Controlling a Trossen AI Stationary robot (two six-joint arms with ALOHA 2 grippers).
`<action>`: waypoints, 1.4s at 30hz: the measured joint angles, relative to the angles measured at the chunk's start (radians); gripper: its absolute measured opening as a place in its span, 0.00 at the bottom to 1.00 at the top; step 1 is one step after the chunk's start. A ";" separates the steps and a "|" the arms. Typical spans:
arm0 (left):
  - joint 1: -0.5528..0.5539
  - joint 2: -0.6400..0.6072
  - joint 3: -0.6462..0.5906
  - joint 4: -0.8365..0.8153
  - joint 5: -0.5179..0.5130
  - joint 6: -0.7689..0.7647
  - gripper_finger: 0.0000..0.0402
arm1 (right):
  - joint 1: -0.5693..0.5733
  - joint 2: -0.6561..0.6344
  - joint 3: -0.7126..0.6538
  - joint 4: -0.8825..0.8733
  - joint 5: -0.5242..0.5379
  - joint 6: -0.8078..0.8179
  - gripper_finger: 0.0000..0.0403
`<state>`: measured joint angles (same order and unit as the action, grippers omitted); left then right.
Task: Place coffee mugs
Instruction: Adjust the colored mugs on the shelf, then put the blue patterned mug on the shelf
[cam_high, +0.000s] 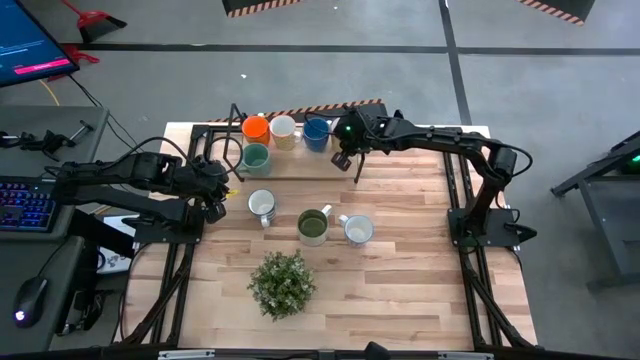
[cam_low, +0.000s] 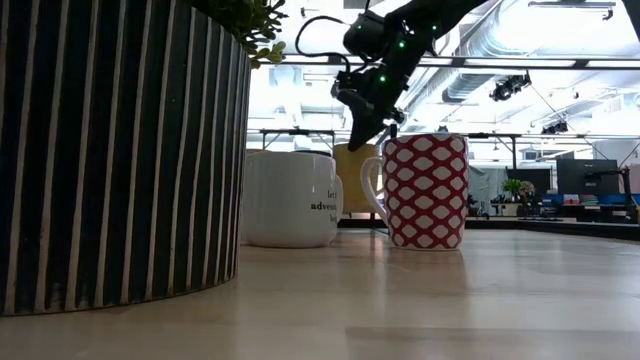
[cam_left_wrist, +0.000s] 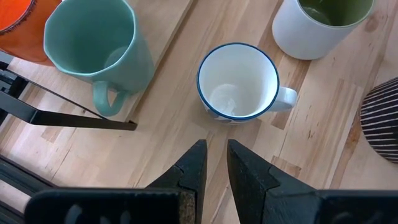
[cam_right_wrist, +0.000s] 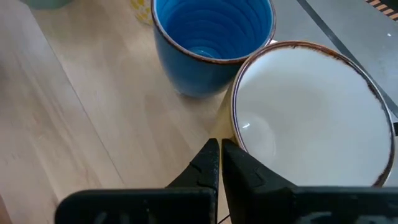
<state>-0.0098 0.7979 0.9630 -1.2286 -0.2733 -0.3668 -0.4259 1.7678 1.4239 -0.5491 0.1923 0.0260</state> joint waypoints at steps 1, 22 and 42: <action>0.000 0.000 0.000 0.000 0.000 0.000 0.13 | 0.000 0.003 0.000 0.003 0.000 0.000 0.00; 0.000 0.000 0.000 -0.001 0.000 0.001 0.13 | 0.010 0.030 0.005 0.025 -0.121 -0.007 0.00; 0.000 0.000 0.000 -0.016 0.001 0.029 0.13 | 0.233 -0.013 0.205 -0.527 -0.354 -0.057 0.00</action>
<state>-0.0097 0.7979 0.9627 -1.2448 -0.2727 -0.3378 -0.1925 1.7547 1.6292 -1.0759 -0.1620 -0.0311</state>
